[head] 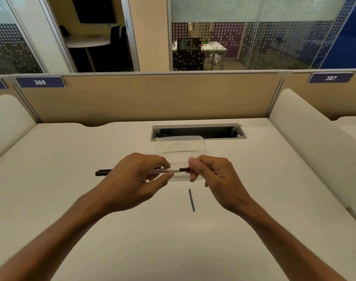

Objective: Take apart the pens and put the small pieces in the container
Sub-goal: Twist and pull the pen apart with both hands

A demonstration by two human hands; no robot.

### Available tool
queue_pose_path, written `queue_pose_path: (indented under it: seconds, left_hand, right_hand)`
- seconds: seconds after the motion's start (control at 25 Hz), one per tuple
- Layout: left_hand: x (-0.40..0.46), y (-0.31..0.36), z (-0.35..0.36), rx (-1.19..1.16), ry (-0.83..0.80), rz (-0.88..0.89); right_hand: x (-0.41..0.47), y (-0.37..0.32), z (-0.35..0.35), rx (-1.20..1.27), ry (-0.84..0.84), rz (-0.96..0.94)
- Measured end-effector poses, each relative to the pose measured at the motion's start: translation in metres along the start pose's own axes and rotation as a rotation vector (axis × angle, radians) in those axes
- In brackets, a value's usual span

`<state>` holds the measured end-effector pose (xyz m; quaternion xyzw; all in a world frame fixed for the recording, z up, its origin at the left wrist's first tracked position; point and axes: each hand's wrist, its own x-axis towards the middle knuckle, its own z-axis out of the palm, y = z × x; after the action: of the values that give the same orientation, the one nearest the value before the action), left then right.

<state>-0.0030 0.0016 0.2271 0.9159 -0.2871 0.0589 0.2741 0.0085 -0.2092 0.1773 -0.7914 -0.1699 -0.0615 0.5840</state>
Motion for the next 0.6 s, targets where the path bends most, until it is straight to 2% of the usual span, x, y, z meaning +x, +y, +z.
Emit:
queue_pose_path:
  seconds: [0.24,0.6]
  left_hand:
    - [-0.0005,-0.0006,0.0008,0.015,0.002,0.037]
    - [-0.0012,-0.0038,0.0007,0.023,-0.002,0.031]
  right_hand:
    - [-0.0001,-0.0005,0.0022,0.102,-0.097,0.011]
    - [-0.0011,-0.0046,-0.0056,0.033,-0.068,-0.054]
